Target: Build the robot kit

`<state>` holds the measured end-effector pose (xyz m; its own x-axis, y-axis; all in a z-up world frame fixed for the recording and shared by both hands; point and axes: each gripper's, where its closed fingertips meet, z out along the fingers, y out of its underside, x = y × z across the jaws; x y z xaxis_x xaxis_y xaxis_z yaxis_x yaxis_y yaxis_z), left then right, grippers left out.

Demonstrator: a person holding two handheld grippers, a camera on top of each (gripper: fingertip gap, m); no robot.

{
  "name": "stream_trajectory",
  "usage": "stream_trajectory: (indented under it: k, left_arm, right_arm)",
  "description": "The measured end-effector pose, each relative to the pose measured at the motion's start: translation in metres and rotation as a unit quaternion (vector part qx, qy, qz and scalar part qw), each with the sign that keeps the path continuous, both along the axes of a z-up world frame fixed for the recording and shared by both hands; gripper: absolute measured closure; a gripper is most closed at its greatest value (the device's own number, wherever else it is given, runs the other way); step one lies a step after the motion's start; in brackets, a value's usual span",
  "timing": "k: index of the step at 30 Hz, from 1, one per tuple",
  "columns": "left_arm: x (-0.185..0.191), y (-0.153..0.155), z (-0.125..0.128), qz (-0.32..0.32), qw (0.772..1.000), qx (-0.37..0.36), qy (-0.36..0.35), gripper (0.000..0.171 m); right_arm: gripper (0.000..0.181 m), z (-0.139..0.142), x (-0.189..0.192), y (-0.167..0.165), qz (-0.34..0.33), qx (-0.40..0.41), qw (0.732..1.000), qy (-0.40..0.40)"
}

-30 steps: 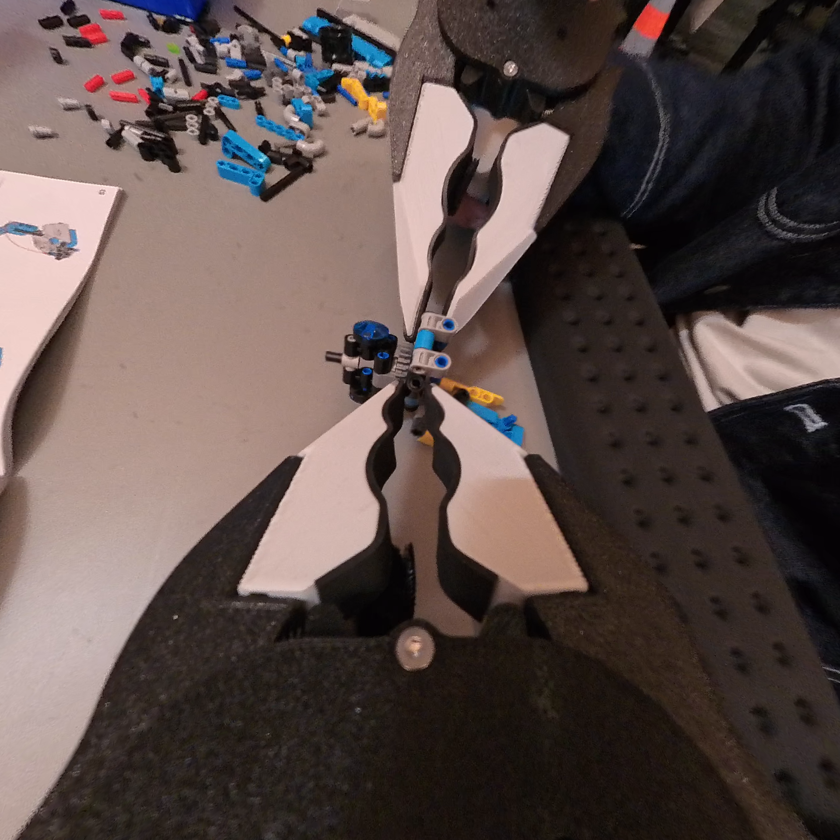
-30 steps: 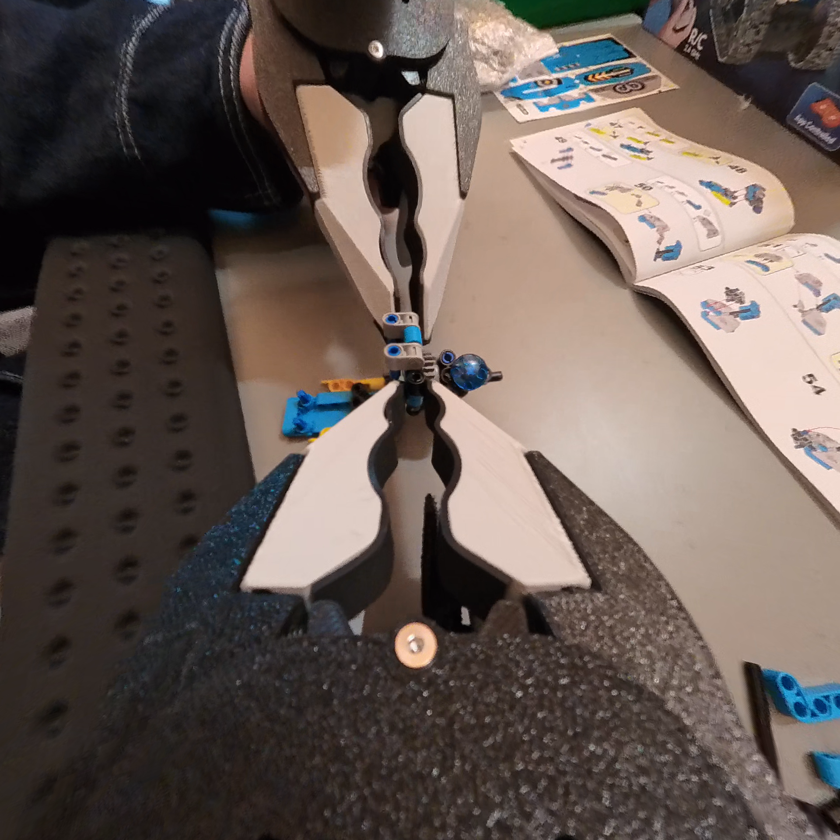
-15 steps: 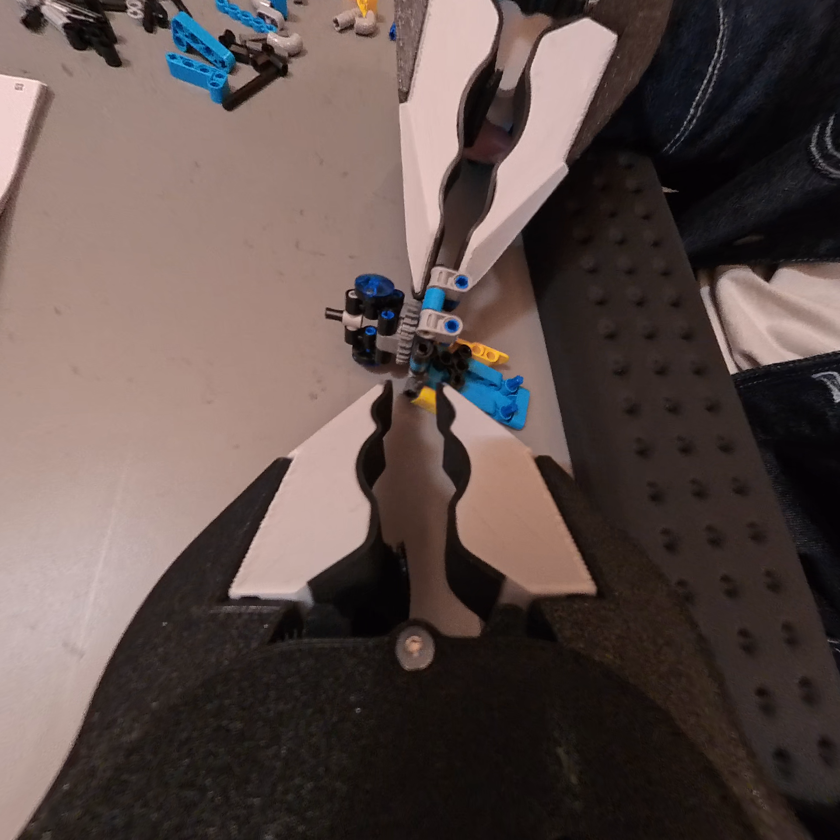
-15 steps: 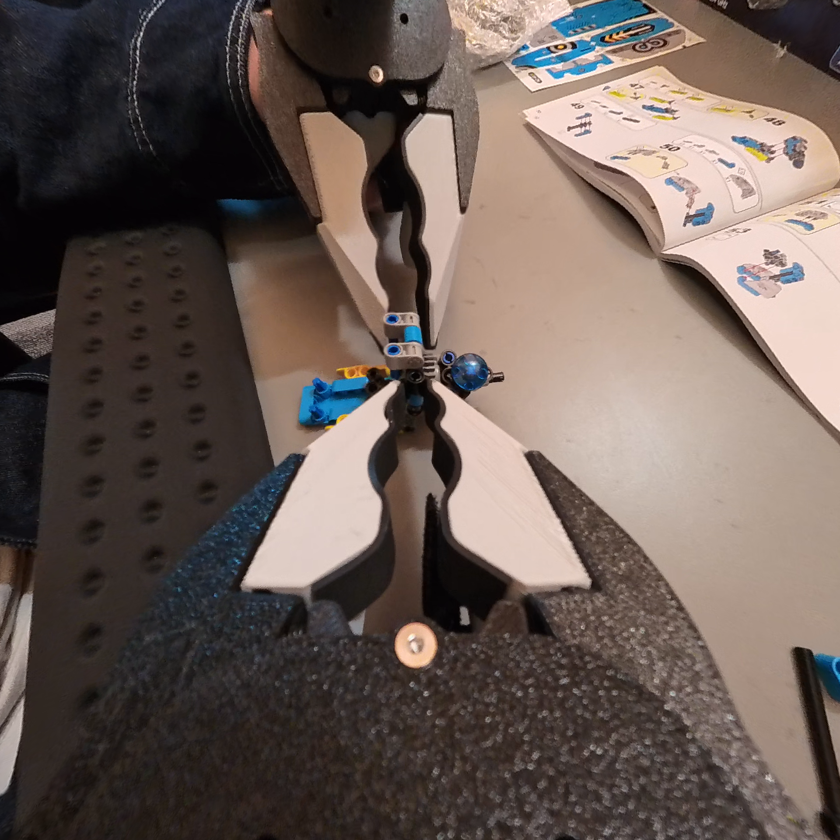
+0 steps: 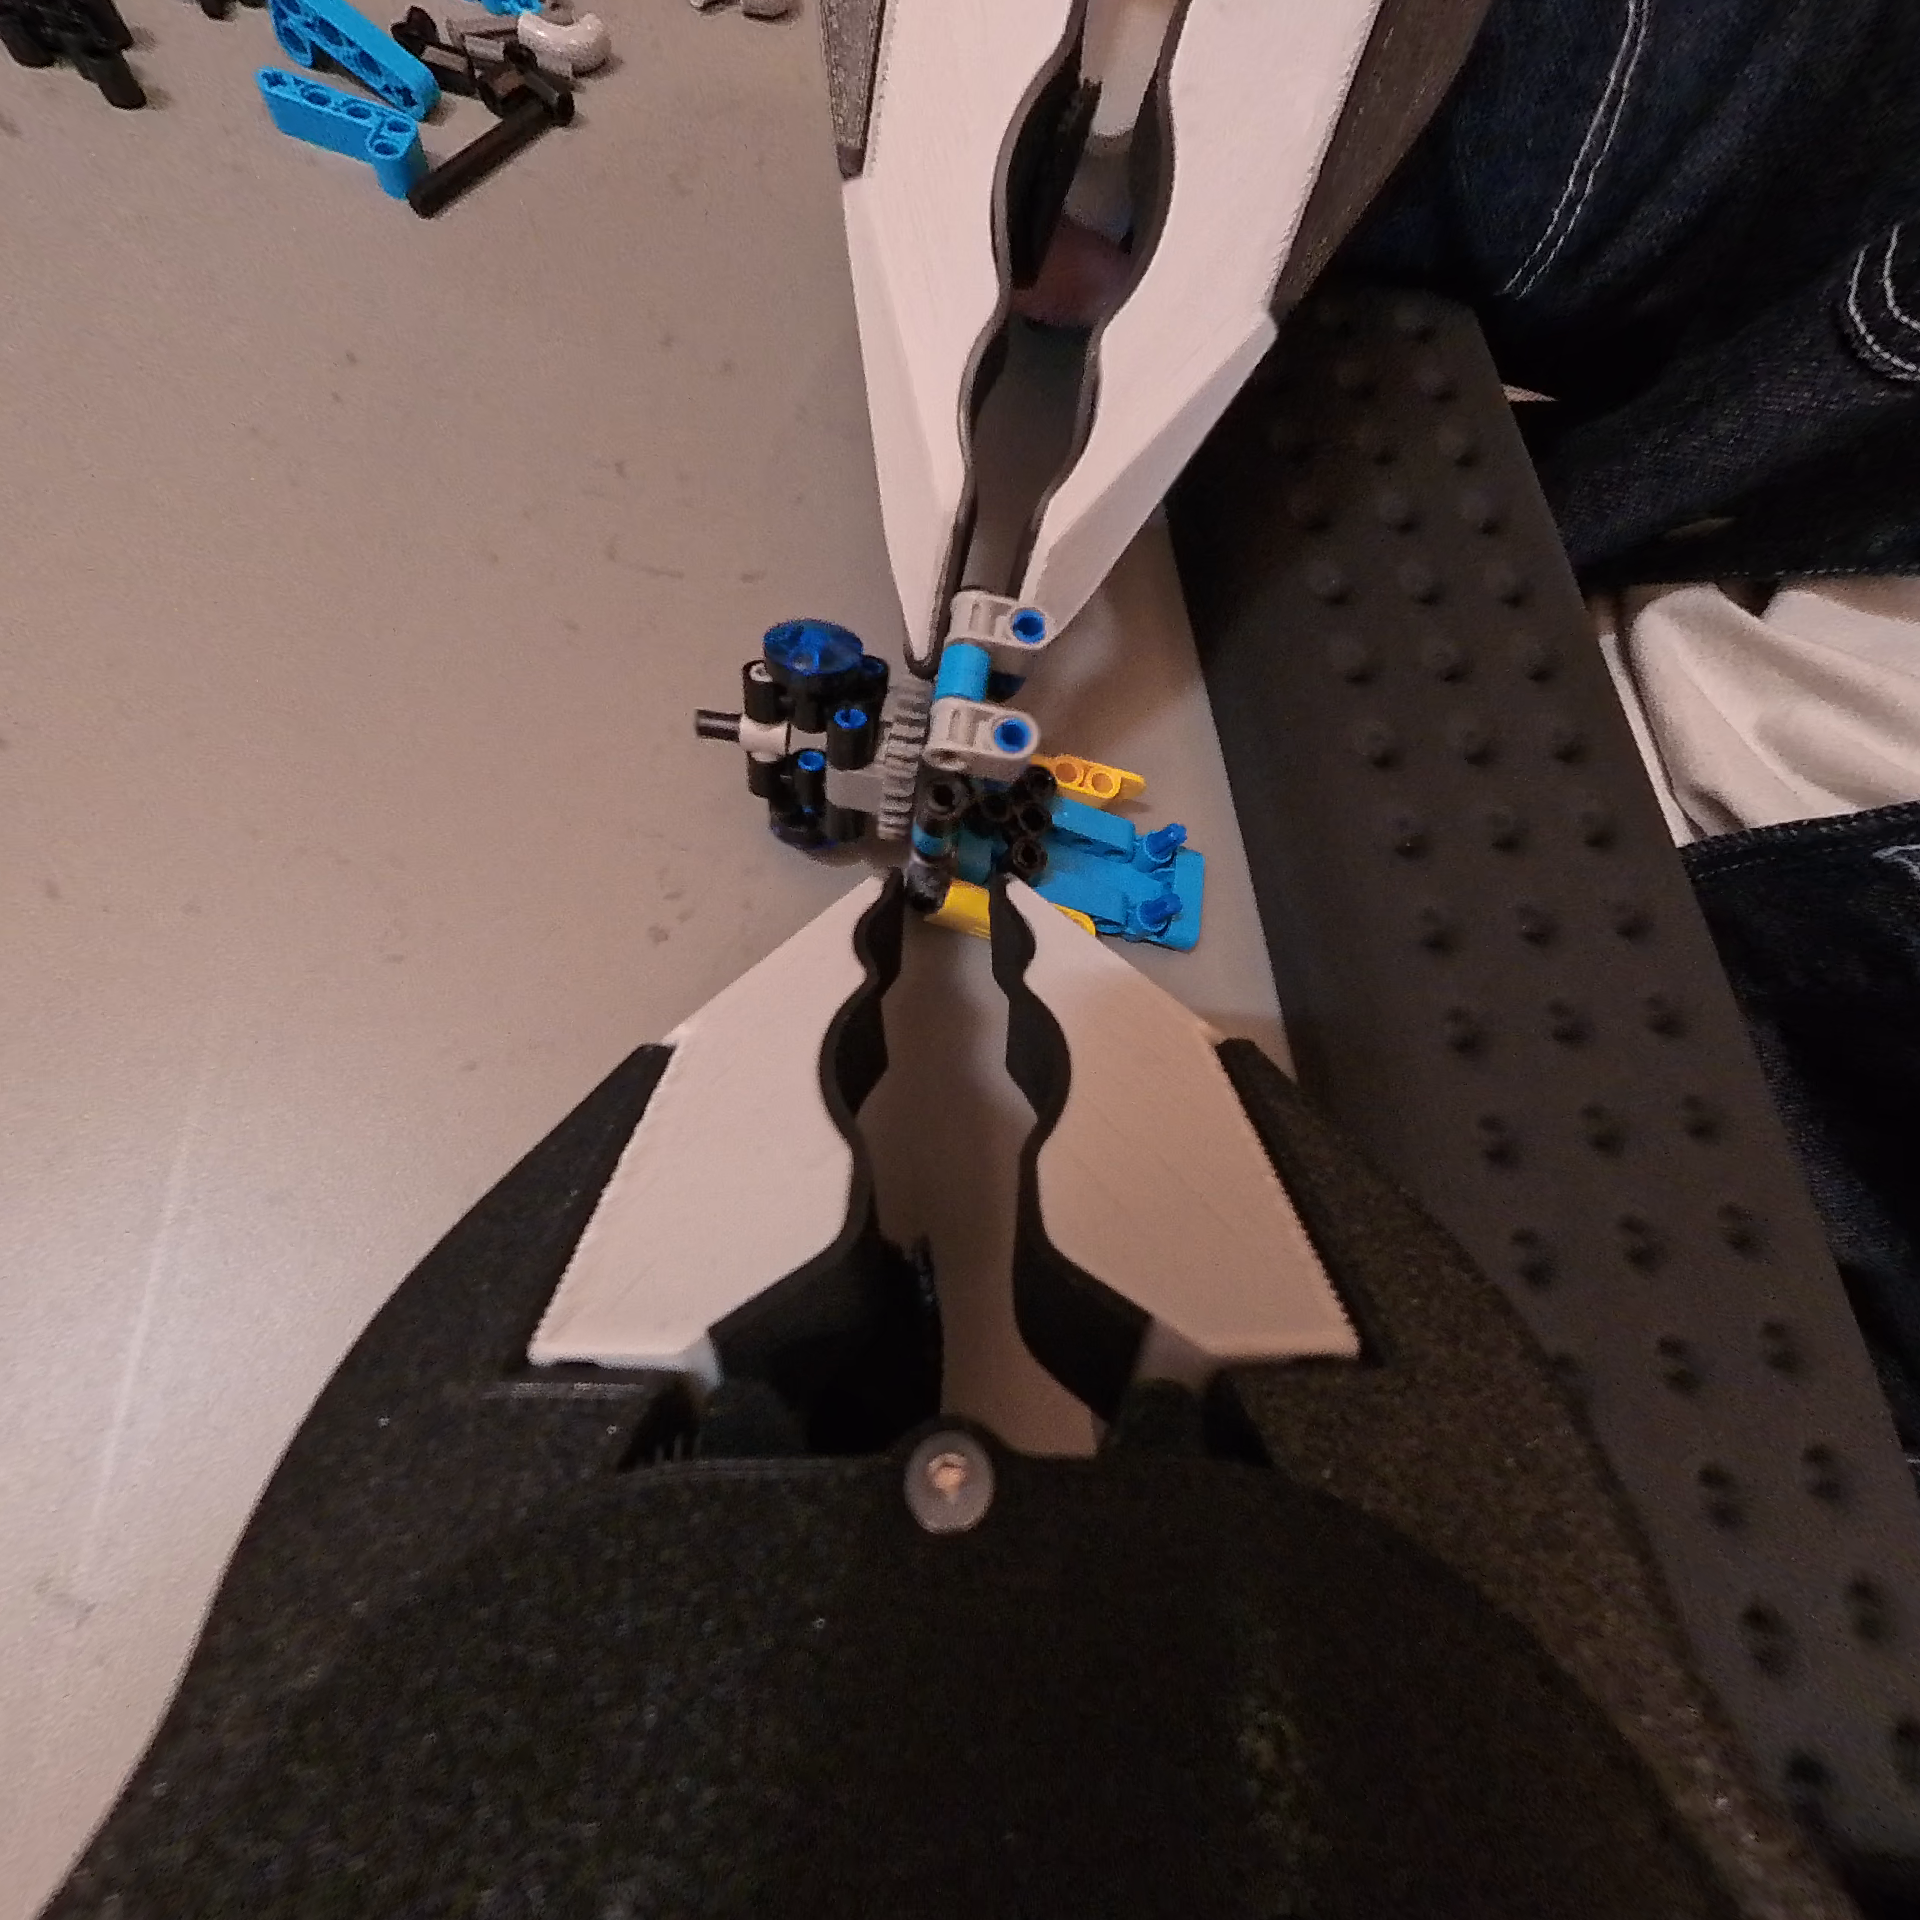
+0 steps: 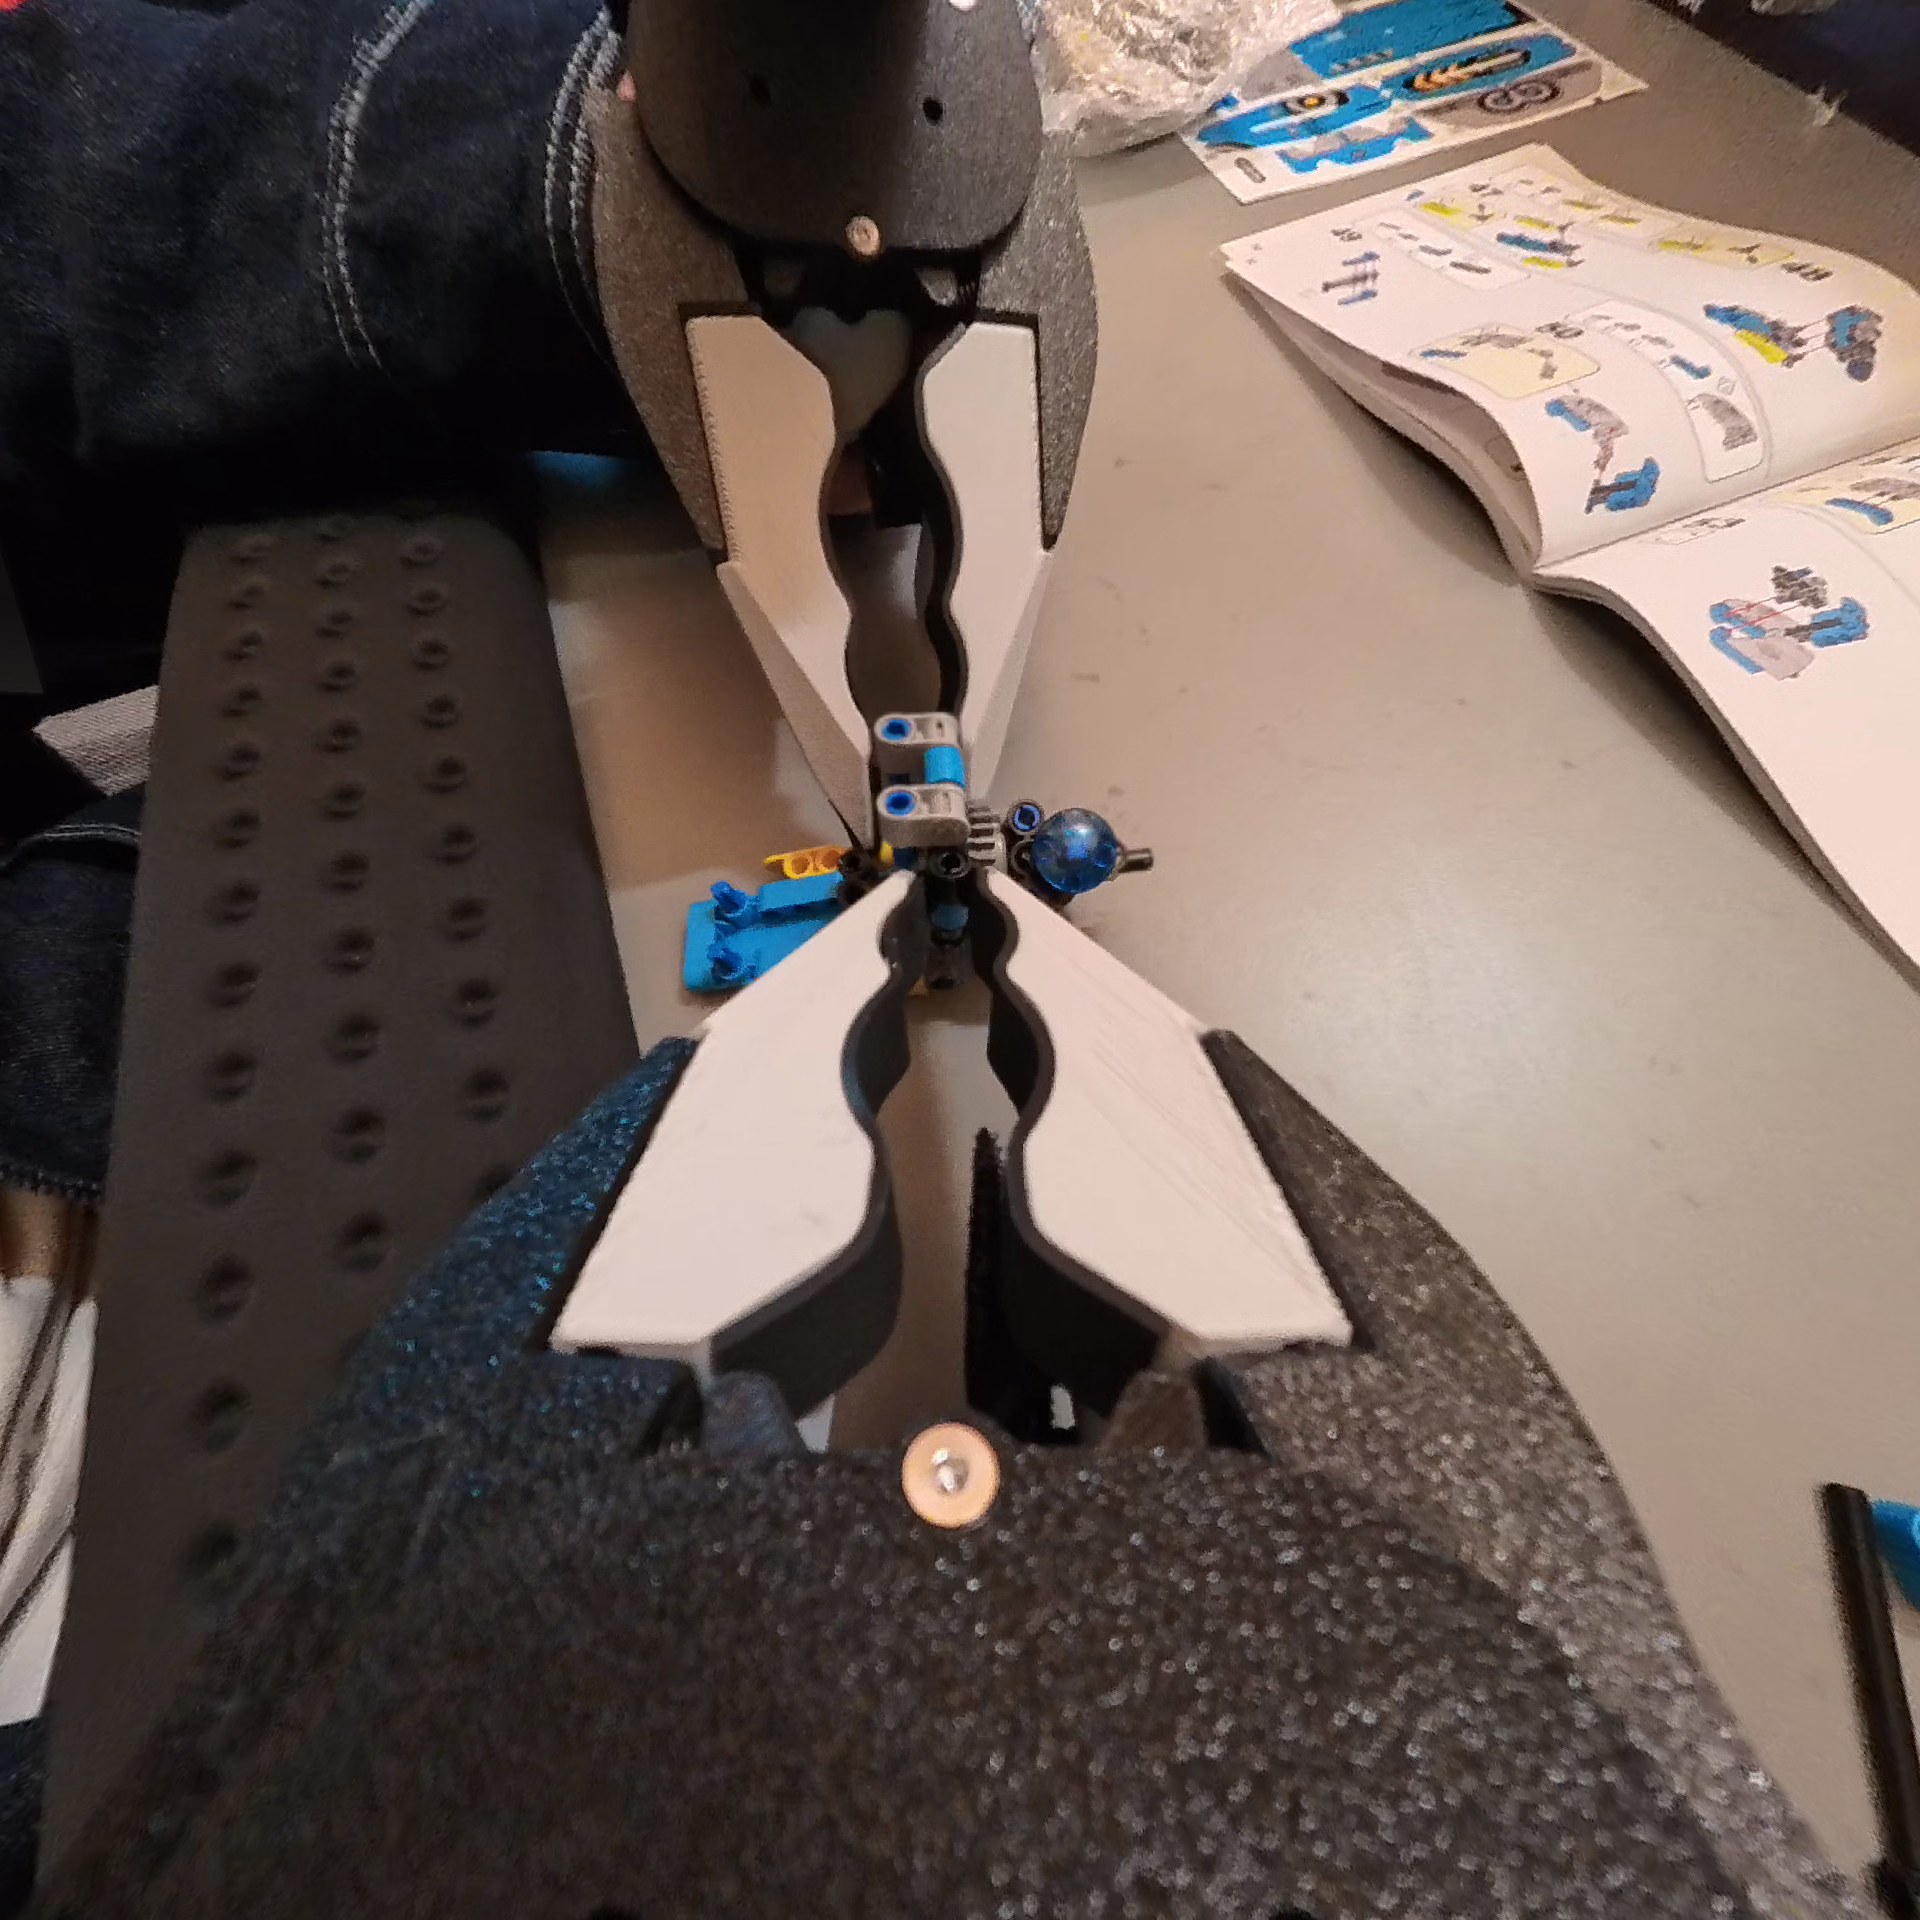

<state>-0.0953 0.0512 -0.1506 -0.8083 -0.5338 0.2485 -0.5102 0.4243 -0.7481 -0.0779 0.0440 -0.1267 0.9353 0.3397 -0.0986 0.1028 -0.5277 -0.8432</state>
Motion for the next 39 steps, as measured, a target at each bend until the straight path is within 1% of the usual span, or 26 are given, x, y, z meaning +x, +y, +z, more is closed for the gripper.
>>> stream_trajectory:
  k: [14, 17, 22, 29, 39]
  left_arm:
    - [0.0, -0.001, 0.0, 0.0, 1.0, -0.004, 0.006, 0.155]
    - [0.0, -0.001, 0.0, 0.0, 1.0, -0.003, 0.005, 0.155]
    - [0.0, -0.002, 0.0, -0.002, 1.0, -0.002, 0.003, 0.155]
    - [0.001, -0.003, 0.0, -0.001, 1.0, -0.005, 0.006, 0.156]
    - [0.001, -0.002, 0.001, 0.001, 1.0, 0.003, -0.003, 0.156]
  right_arm:
    - [0.174, -0.007, -0.003, -0.003, 0.017, -0.008, 1.0, -0.01]
    - [0.174, -0.006, -0.002, -0.004, 0.021, -0.003, 0.999, -0.026]
    - [0.174, -0.007, -0.003, -0.006, 0.024, -0.01, 0.999, -0.021]
    - [0.174, -0.01, -0.004, -0.009, 0.03, -0.021, 0.998, -0.059]
    - [0.174, -0.012, -0.003, -0.009, 0.028, -0.035, 0.998, -0.051]
